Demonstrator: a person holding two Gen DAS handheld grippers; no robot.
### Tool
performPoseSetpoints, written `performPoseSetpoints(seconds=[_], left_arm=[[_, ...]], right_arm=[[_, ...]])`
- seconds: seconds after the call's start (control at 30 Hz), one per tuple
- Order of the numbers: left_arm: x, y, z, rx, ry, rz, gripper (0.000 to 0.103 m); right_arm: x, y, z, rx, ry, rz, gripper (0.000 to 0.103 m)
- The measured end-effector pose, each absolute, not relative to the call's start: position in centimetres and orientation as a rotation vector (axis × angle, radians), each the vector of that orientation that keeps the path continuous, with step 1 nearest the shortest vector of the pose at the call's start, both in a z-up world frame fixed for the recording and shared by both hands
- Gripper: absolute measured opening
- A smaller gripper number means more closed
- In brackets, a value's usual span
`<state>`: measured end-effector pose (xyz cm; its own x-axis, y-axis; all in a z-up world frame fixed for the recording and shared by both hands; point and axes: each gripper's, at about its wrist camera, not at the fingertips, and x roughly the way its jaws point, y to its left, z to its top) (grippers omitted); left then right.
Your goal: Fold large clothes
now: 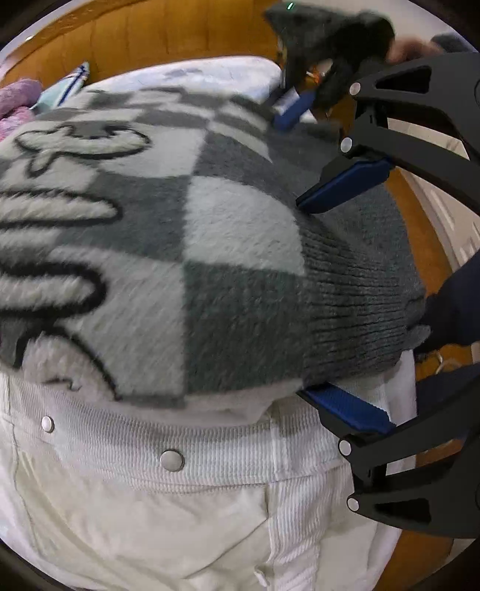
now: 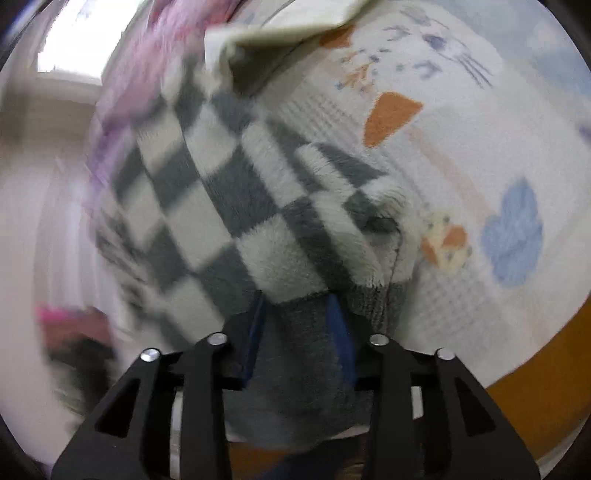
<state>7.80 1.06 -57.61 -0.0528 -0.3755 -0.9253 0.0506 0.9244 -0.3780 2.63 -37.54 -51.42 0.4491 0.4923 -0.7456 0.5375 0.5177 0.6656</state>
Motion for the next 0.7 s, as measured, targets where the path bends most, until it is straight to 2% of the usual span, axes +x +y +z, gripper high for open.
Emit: performPoseSetpoints(seconds=[0.03,0.1,0.2,0.43,0.53,0.7], left_arm=[[7.8,0.8,-57.9,-0.244,1.599,-0.347,0.09],[7.7,0.8,-58.4,-0.265,1.623,-0.331,0.09],[8.0,0.9,-58.8,-0.281,1.639,-0.305,0.09],[8.6,-0.4,-58.7,-0.251,1.656,-0.28,0.091],[9.3,-1.0,-58.7,-0.24,1.662,-0.279,0.091],[10.2,-1.8,-58.3,-0.238,1.664,-0.281,0.092]], right_arm=[[1.2,-38.3,-51.1,1.152,1.133,-0.078,0.064],[-0.7,-39.1,-51.3,1.163,1.147,-0.153,0.074],[-2.1,-39.1,-52.9,1.169,1.203,-0.158,0.074],[-2.7,-36.7,-56.6,1.226,1.198,-0.101,0.075],[-3.2,-36.3,-57.7,1.239,1.171,-0.101,0.08],[-2.3,-36.6,-58.6,1.348,1.109,0.009,0.08]])
